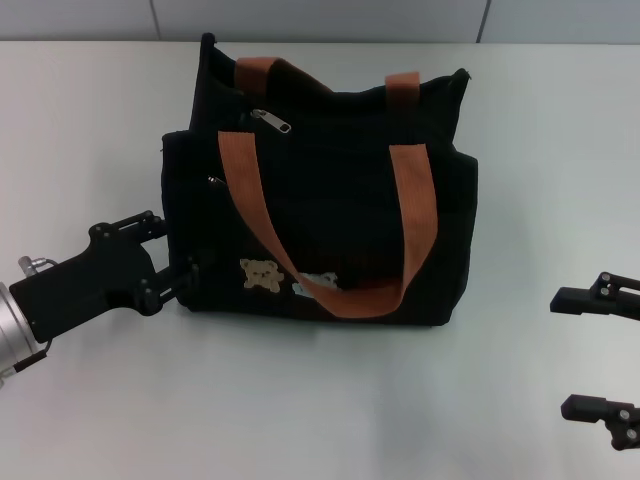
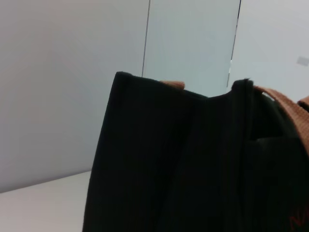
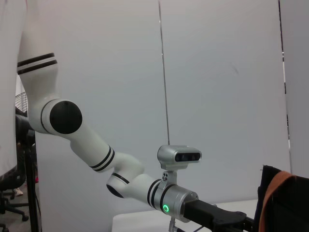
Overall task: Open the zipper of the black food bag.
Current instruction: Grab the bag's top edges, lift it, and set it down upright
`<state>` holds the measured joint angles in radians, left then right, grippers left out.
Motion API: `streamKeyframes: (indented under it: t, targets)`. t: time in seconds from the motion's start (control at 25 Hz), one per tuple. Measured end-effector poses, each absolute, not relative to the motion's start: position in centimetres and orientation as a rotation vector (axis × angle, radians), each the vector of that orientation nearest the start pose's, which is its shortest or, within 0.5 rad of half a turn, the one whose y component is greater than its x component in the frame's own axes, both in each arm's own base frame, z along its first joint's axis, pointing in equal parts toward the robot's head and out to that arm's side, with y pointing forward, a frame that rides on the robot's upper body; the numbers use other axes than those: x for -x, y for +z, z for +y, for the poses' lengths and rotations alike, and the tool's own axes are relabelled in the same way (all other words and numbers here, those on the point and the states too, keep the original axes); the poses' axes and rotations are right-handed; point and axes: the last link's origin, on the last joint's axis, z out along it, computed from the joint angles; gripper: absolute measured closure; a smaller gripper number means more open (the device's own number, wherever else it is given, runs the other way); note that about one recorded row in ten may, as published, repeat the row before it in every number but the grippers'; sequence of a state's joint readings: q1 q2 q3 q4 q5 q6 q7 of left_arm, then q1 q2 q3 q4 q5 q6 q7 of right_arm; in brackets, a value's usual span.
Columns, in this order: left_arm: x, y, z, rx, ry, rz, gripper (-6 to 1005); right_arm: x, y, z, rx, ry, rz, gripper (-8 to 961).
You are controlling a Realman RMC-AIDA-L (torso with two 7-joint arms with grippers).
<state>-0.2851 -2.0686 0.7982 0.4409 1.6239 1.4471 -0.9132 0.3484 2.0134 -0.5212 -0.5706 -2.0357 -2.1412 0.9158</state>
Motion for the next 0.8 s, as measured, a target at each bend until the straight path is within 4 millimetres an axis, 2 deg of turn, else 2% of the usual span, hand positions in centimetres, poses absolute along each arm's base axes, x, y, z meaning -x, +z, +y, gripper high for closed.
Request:
streamKeyframes:
  t: [0.52, 0.8]
  targets:
    - [32.49, -1.59, 26.41, 2.428, -0.802, -0.520, 771, -28.75, 4.10, 22.02, 2.815, 1.143, 0.116, 112]
    - [32.34, -1.61, 26.40, 2.433, -0.808, -0.504, 854, -28.76, 4.07, 21.98, 2.812, 1.145, 0.119, 113]
